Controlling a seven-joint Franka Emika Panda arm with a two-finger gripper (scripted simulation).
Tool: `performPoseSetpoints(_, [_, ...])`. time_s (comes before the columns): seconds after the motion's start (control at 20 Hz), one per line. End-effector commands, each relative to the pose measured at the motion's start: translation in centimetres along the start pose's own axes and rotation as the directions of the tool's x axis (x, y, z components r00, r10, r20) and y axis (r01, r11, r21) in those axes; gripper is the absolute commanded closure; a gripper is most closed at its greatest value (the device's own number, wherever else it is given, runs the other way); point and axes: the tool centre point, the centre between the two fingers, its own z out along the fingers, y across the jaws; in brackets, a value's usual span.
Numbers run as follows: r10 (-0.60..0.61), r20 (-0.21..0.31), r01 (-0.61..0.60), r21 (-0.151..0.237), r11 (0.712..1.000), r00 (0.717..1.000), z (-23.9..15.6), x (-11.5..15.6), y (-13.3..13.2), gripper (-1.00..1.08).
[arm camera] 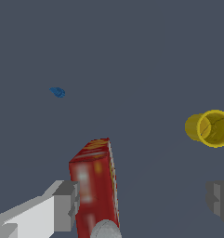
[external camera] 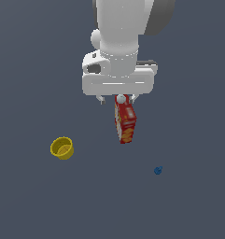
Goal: Pick up a designated object from a clutter of objects.
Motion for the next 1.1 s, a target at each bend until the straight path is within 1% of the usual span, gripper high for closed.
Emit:
performPoseSetpoints(0.0, [0.000,0.000,0.000,0.000,1.000,1.000,0.0,0.0,0.0,-0.92])
performPoseSetpoints(0.45, [-0.054,-0.008,0.054,-0.020,0.998,0.999,0.3,0.7,-0.3,-0.92])
performPoseSetpoints(0.75, [-0.042,-0.007,0.042,-0.019,0.999,0.999,0.4,0.9,-0.4,-0.92])
performPoseSetpoints(1.05, [-0.001,-0.007,0.001,-0.017,1.000,1.000,1.4,2.1,-1.3,-0.92])
